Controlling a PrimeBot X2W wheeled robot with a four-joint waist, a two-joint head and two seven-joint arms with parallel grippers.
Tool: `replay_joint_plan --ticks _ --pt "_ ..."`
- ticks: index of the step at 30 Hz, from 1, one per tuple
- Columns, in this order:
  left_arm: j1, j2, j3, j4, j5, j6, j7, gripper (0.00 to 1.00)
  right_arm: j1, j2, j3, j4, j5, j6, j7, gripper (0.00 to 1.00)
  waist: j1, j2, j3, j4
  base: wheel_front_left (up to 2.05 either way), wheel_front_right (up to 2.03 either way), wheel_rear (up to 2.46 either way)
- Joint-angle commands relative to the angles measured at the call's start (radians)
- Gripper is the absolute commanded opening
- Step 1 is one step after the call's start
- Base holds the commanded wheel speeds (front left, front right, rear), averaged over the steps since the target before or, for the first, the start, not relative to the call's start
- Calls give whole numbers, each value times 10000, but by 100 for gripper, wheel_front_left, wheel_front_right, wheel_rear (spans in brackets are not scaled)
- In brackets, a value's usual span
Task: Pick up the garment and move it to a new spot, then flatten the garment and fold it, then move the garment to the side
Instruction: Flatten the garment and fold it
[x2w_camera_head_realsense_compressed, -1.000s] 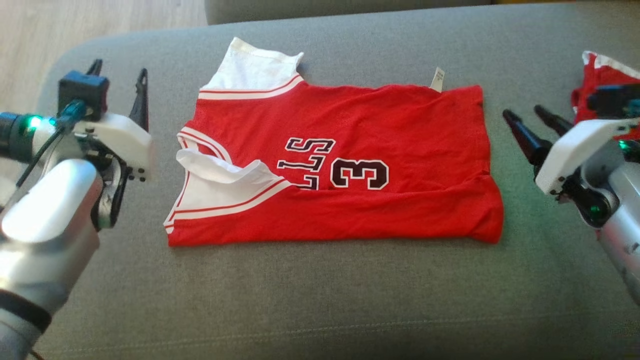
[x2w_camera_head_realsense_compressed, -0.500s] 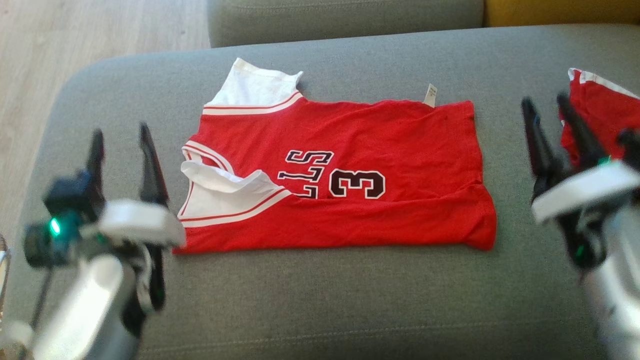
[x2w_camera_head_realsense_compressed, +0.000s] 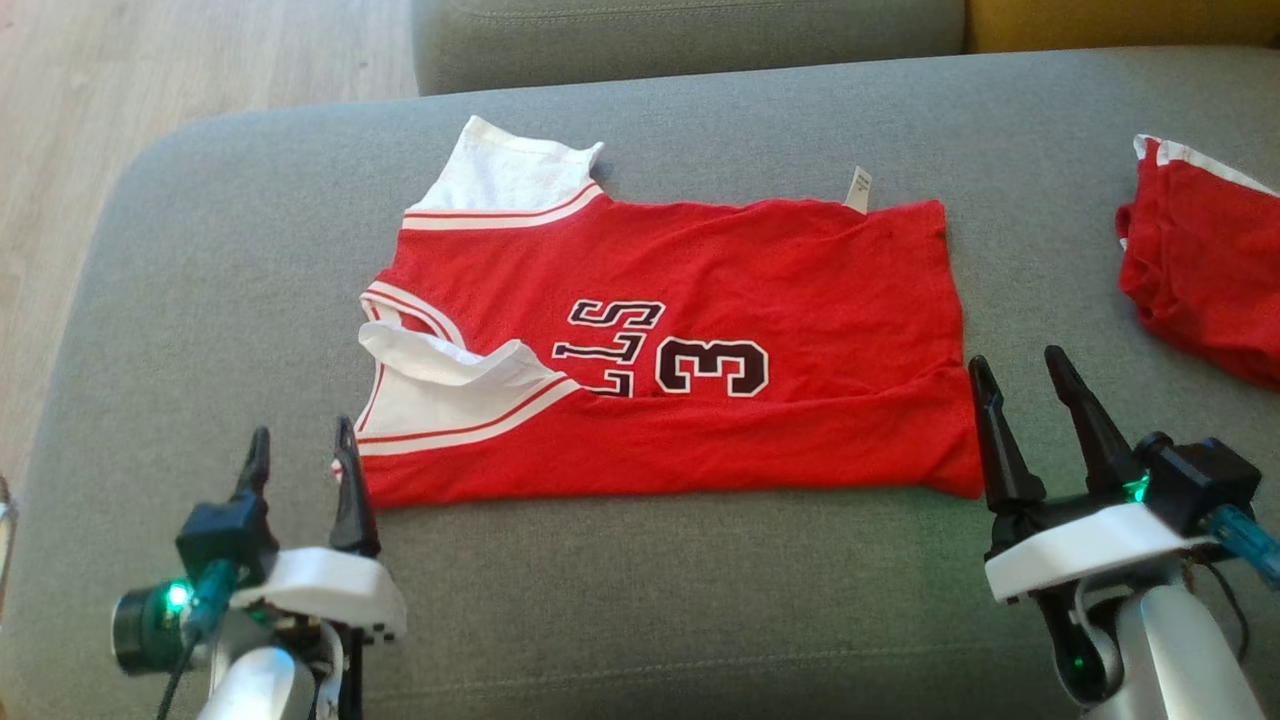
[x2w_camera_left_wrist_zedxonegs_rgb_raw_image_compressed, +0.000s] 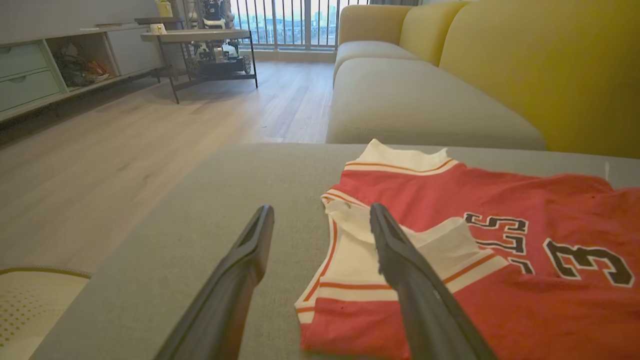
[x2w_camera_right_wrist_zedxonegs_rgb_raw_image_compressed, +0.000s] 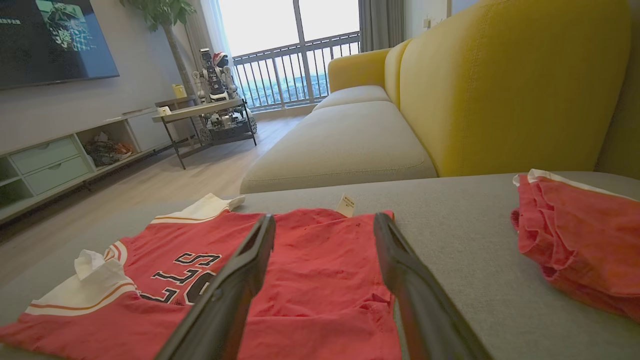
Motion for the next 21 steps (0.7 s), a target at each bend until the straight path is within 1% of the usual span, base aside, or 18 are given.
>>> replay_joint_plan --ticks 1,3,8,13,15,21 --pt "-440 43 440 27 110 -208 -60 100 -198 50 237 -414 -65 -4 -90 100 1 0 13 -27 0 0 0" --pt "-523 -71 478 607 111 -481 -60 100 -228 81 248 -439 -41 -4 -90 100 1 0 24 -82 0 0 0" --pt "-902 -358 537 2305 66 -819 -60 100 -301 117 372 -438 -14 -4 -91 100 1 0 98 -249 0 0 0" --pt "-1529 -601 540 3837 -36 -933 -60 100 -326 129 433 -357 11 -4 -91 100 1 0 209 -397 0 0 0" --pt "-1759 -663 551 4366 -91 -967 -60 100 -357 131 497 -304 197 -4 -91 100 1 0 240 -464 0 0 0" --pt "-2281 -749 632 5647 -221 -909 34 100 -424 133 518 -298 316 -4 -91 100 1 0 328 -605 0 0 0"
